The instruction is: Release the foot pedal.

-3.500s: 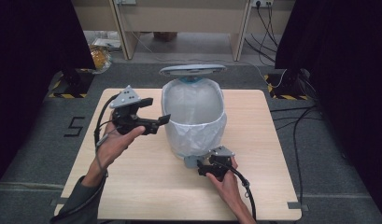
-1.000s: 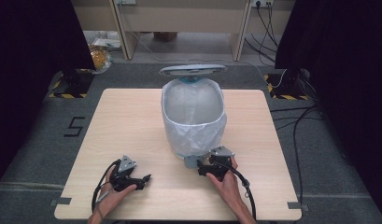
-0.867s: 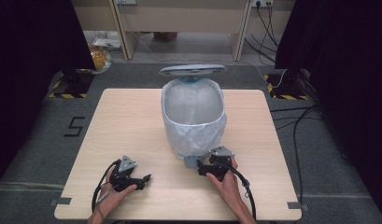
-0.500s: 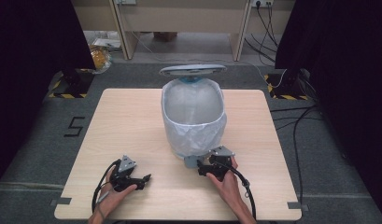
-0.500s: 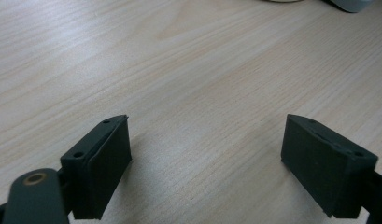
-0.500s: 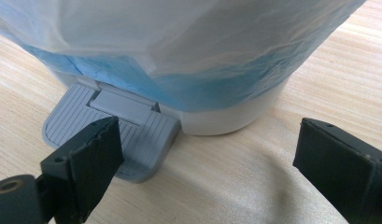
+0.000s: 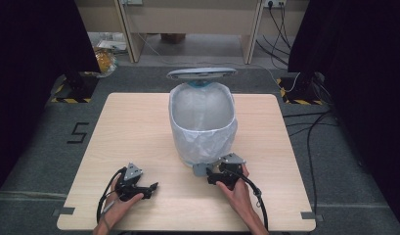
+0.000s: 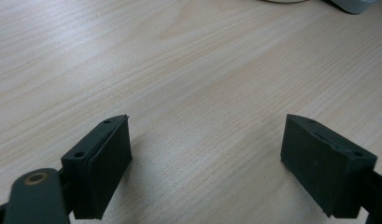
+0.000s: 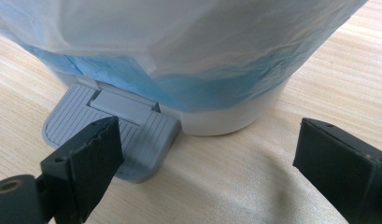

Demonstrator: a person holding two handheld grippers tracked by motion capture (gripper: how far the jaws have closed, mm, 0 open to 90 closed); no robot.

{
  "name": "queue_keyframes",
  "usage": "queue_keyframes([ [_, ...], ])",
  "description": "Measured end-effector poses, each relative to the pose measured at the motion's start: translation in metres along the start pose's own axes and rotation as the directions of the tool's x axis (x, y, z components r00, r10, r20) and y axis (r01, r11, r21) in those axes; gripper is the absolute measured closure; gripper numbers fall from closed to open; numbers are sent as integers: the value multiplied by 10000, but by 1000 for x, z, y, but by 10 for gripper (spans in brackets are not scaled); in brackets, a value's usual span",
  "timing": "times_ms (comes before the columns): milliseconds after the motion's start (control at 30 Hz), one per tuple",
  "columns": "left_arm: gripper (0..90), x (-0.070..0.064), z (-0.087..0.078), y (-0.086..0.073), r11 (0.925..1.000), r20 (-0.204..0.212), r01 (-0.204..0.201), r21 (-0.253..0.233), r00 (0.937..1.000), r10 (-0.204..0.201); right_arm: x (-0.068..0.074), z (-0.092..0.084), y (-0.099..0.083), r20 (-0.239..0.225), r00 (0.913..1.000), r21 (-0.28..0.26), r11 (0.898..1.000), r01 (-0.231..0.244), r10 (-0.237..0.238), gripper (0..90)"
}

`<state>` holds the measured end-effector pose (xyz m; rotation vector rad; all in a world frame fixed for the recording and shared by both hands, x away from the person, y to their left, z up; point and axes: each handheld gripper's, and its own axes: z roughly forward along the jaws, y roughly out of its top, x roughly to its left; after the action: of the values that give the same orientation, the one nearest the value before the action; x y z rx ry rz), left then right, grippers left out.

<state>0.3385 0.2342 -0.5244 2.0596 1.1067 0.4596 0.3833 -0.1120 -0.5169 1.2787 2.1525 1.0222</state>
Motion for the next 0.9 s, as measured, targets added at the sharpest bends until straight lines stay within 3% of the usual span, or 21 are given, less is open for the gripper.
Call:
queue_keyframes([
  [500, 153, 0, 0, 0, 10000, -22, 14, 2, 10000, -14, -2, 1, 0, -46, 9999, -28, 10000, 96, -96, 79],
  [767, 153, 0, 0, 0, 10000, -17, 18, 3, 10000, -18, -4, -1, 0, -288, 9992, -78, 9996, -277, 275, 87],
  [900, 153, 0, 0, 0, 10000, -25, 17, 21, 10000, -17, -5, -2, 1, -335, 9992, -137, 9996, -234, 229, 91],
])
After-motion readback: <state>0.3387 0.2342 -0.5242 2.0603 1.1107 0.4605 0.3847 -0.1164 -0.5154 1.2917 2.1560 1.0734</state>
